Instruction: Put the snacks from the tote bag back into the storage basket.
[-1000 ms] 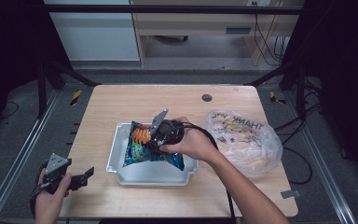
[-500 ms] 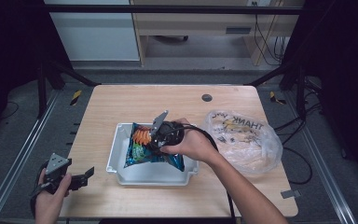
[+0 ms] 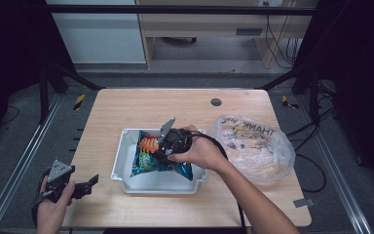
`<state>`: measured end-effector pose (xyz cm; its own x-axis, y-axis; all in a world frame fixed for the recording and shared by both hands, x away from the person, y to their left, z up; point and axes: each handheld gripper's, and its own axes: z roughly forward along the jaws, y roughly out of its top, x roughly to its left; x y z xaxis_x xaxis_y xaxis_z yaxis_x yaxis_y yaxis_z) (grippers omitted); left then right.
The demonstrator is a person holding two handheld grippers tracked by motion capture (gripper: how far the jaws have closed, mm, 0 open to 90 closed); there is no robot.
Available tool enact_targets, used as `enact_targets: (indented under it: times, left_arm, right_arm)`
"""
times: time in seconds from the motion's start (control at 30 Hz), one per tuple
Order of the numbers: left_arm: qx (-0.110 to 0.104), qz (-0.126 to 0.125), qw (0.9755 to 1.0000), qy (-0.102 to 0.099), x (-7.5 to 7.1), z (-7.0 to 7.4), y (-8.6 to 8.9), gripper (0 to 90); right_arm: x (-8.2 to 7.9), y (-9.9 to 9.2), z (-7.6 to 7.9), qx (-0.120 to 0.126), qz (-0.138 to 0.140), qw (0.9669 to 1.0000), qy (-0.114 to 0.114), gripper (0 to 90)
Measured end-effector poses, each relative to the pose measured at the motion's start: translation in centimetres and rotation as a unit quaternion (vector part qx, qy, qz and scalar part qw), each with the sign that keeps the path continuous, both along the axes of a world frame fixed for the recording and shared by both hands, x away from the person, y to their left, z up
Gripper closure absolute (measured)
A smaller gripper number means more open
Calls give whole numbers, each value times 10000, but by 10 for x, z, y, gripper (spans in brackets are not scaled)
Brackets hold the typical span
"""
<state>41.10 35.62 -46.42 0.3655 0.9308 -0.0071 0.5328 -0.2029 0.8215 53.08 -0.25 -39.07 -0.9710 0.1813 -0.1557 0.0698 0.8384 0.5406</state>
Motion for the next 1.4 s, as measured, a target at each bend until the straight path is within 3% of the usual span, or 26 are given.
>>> enact_targets:
  times: [1.4]
  left_arm:
    - [3,-24,10000,1,0,0,-1,36]
  right_arm:
    - [3,9,-21,-193,65,9996,183,406]
